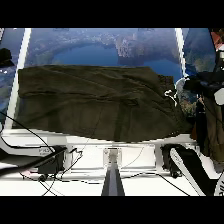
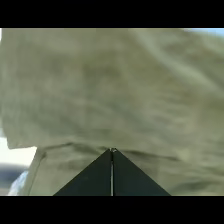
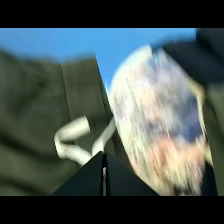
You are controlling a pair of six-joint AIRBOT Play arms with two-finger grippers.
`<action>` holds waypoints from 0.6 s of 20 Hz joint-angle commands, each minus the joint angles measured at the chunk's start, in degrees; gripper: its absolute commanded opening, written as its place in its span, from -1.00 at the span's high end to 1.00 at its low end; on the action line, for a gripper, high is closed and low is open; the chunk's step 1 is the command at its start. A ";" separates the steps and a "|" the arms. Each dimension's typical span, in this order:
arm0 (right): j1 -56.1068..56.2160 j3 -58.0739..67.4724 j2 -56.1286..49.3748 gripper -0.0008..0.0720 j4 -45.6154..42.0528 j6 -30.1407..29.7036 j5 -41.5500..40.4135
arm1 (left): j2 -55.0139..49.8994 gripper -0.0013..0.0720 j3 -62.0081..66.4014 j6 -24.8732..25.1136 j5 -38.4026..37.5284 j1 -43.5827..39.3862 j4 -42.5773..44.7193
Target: Fold the clothes and pants, and hang the long-sleeved shirts on hangers.
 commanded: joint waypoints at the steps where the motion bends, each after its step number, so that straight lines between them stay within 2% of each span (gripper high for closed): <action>1: 0.00 0.31 3.28 0.91 -1.18 0.00 14.97 | 4.85 0.92 -0.48 -0.59 1.62 -1.55 2.14; 3: 0.00 0.28 3.23 0.91 -1.01 0.00 16.39 | 5.79 0.92 -2.29 -4.26 -1.88 -0.96 8.28; 6: 0.00 0.28 3.21 0.91 -0.98 0.00 15.54 | 9.62 0.92 -11.10 -4.81 -8.41 1.90 11.91; 9: 0.00 0.28 3.21 0.91 -1.01 0.00 15.04 | 19.34 0.92 -28.52 -7.54 -2.69 6.69 11.41; 12: 0.00 0.31 3.21 0.91 -0.85 0.02 14.86 | 28.61 0.92 -46.10 -6.23 4.28 13.16 11.10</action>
